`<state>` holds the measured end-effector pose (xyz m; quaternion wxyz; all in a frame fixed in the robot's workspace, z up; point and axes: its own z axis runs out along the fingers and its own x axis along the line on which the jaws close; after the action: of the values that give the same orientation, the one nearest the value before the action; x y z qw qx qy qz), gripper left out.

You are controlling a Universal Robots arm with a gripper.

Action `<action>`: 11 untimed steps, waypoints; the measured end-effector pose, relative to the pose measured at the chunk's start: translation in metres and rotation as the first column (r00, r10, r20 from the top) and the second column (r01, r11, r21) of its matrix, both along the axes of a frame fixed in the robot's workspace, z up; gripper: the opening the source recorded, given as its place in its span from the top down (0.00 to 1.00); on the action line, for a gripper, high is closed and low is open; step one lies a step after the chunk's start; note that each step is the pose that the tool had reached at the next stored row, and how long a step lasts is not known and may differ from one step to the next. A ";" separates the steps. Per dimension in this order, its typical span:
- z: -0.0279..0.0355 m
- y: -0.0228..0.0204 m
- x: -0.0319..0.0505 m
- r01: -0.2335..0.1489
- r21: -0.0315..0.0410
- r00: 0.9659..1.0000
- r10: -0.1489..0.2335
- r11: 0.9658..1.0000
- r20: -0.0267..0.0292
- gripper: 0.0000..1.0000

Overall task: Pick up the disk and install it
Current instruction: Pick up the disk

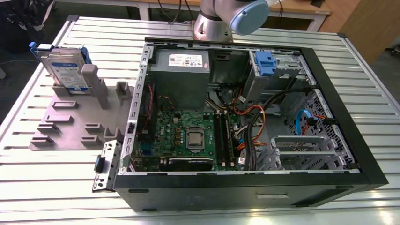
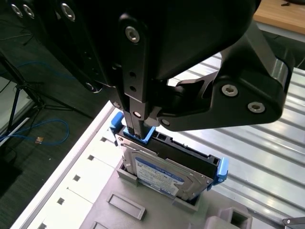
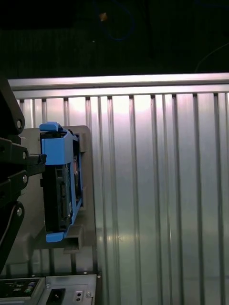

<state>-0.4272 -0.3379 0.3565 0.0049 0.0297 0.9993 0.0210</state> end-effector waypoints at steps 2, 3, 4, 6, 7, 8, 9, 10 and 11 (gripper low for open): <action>0.0000 0.0000 0.0000 -0.009 0.000 1.000 0.009 1.000 0.000 0.89; 0.0000 0.0000 0.0000 -0.015 0.000 1.000 0.015 1.000 0.000 0.89; 0.0000 0.0000 0.0000 -0.023 0.000 1.000 0.023 1.000 0.000 0.89; -0.0001 0.0000 0.0000 -0.038 0.000 0.999 0.038 0.999 0.000 0.89; 0.0000 0.0000 0.0000 -0.045 0.000 0.999 0.045 0.999 0.000 0.89; 0.0000 0.0000 0.0000 -0.053 0.000 0.999 0.053 0.999 0.000 0.89; 0.0000 0.0000 0.0000 -0.060 0.000 0.998 0.060 0.998 0.000 0.89; 0.0000 0.0000 0.0000 -0.067 0.000 0.998 0.067 0.998 0.000 0.89; 0.0000 0.0000 0.0000 -0.073 0.000 0.997 0.073 0.997 0.000 0.89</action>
<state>-0.4272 -0.3379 0.3565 0.0041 -0.0068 0.9997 0.0212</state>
